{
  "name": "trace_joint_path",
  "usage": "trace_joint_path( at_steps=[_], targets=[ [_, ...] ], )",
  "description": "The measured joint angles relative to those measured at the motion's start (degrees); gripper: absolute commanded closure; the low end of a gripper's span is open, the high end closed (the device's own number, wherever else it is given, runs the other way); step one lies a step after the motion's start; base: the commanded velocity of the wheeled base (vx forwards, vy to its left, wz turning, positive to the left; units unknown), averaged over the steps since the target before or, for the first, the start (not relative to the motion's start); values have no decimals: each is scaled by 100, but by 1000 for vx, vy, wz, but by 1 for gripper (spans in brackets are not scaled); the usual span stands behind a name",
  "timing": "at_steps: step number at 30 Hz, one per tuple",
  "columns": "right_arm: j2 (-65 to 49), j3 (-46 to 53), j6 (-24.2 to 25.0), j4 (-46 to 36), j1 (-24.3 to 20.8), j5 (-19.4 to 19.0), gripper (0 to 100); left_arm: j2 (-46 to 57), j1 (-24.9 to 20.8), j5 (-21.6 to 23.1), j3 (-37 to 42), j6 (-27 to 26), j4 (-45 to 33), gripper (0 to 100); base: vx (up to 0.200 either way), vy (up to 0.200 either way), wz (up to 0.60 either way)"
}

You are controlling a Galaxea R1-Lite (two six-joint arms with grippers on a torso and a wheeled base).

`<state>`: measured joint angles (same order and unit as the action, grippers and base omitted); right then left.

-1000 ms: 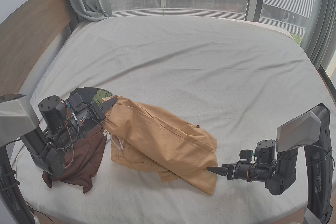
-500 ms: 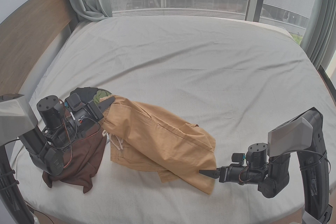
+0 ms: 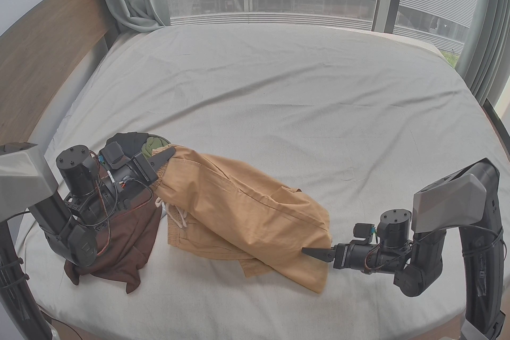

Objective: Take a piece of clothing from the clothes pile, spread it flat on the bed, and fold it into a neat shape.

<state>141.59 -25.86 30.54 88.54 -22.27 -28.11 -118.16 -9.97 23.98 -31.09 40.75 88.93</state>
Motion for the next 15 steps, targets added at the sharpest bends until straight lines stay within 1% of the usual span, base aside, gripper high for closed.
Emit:
trace_joint_path(
  at_steps=[5,15],
  targets=[
    [-301,102,158,2,-2,-24,0,-6,13,0,-11,0,0,100,0,0,0],
    [-695,210,180,2,94,-43,0,-37,24,0,-26,0,0,100,0,0,0]
  ],
)
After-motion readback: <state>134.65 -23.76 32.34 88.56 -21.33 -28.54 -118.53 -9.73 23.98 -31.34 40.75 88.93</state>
